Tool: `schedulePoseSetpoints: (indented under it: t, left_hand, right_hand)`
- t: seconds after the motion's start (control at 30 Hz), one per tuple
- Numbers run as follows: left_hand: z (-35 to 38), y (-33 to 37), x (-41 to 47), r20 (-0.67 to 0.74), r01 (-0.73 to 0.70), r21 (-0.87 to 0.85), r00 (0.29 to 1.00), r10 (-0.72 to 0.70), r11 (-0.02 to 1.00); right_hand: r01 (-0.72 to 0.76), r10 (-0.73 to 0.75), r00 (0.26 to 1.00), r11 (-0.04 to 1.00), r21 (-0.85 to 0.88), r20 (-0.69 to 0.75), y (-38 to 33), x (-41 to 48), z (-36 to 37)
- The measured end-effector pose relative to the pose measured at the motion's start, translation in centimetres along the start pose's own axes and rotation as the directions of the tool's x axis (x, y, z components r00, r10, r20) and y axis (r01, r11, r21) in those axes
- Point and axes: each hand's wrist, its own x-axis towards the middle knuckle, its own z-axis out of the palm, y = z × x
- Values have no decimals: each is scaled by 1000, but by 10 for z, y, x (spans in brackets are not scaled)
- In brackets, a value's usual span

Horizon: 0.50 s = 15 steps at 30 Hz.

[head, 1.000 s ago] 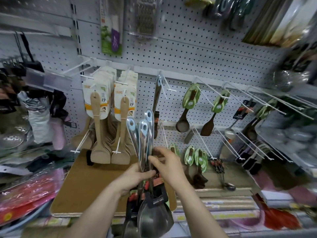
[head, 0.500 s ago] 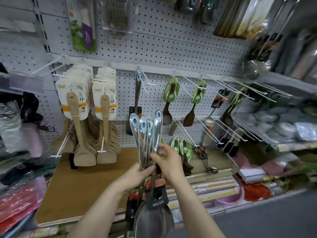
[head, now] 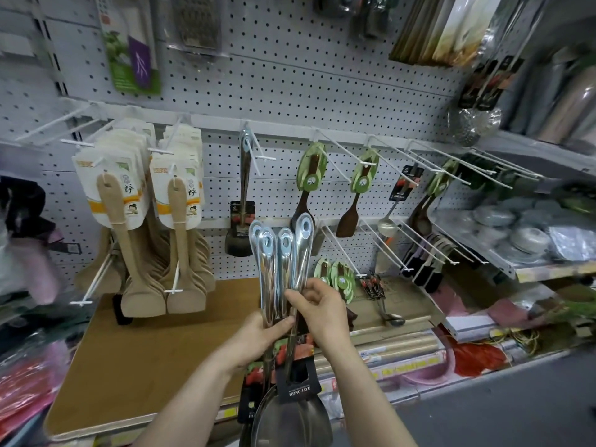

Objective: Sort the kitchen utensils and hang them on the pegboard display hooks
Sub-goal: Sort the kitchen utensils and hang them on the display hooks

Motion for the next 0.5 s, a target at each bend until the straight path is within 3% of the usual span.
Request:
schedulePoseSetpoints:
  t: [0.2,0.37,0.5]
  left_hand:
    - [9,10,30,-87,-22,7,996,23,1000]
    - [11,28,46,-286,-15,102,957,44,995]
    - [0,26,59,-476,50,117,879,12,992]
  right_hand:
    - [11,-10,999,999,-35,38,2,37,-19]
    - [107,-104,988,994,-22,118,-6,67,-23]
    - [183,-179,962,983,-1,205,-13,85,-14]
